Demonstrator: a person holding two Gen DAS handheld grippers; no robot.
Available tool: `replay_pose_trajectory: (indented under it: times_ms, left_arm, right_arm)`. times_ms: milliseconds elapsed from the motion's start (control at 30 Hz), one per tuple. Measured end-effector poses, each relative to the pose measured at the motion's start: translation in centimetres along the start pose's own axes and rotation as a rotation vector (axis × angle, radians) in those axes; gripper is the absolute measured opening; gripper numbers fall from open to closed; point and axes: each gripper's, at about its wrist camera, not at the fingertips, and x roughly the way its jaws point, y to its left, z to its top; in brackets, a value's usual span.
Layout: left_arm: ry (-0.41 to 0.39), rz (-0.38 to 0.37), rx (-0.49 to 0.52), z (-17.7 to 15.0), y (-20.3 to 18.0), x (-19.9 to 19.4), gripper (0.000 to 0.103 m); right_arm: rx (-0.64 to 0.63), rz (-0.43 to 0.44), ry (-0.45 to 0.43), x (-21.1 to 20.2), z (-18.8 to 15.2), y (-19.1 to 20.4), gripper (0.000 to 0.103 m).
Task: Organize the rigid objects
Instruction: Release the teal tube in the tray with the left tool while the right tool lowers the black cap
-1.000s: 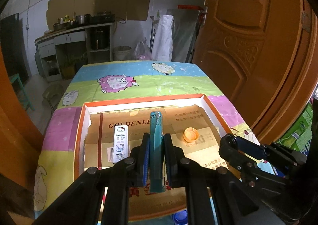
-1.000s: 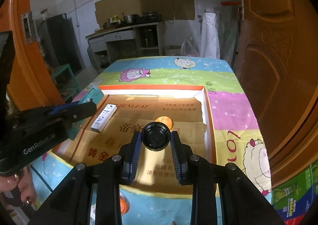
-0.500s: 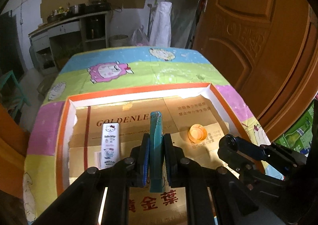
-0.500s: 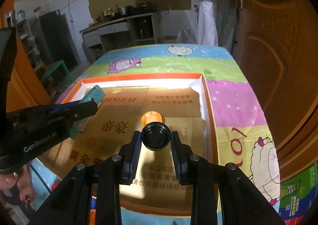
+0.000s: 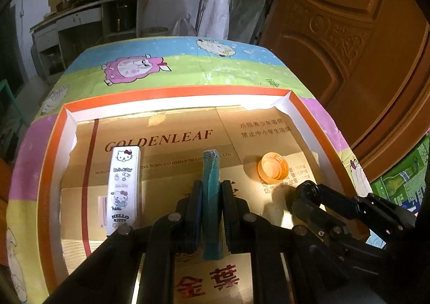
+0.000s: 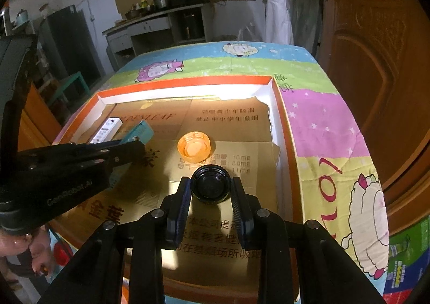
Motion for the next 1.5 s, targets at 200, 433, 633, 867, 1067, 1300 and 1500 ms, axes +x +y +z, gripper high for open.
replay_pose_trajectory:
  times_ms: [200,433,633,867,1067,1300,1500]
  left_arm:
    - [0.015,-0.009,-0.003,0.1,0.1,0.4,0.014]
    - [0.015,-0.009,0.001,0.4,0.0,0.1,0.043]
    - [-0.008,-0.016,0.009,0.3,-0.5,-1.0,0.056]
    - [-0.031,-0.011,0.014,0.1,-0.7,-2.6,0.056]
    - [-0.056,-0.009,0.013,-0.3,-0.8,-4.3,0.056]
    - [-0.09,-0.013,0.017,-0.7,-1.3,-7.0,0.056]
    - [-0.12,-0.01,0.016,-1.3,-1.8,-9.1,0.056]
  right_arm:
    - [-0.016,-0.012,0.015,0.4,0.0,0.4,0.031]
    - [-0.041,-0.03,0.024,0.7,-0.2,0.8,0.032]
    - [-0.035,-0.034,0.017,0.1,-0.2,0.9,0.037]
    - [-0.017,-0.035,0.002,-1.1,-0.2,0.7,0.037]
    - [-0.005,-0.032,-0.01,-2.5,-0.4,0.8,0.037]
    - [0.001,-0.028,-0.044,-4.8,-0.4,1.2,0.037]
    - [-0.009,-0.024,-0.068,-6.8,-0.8,1.9,0.037]
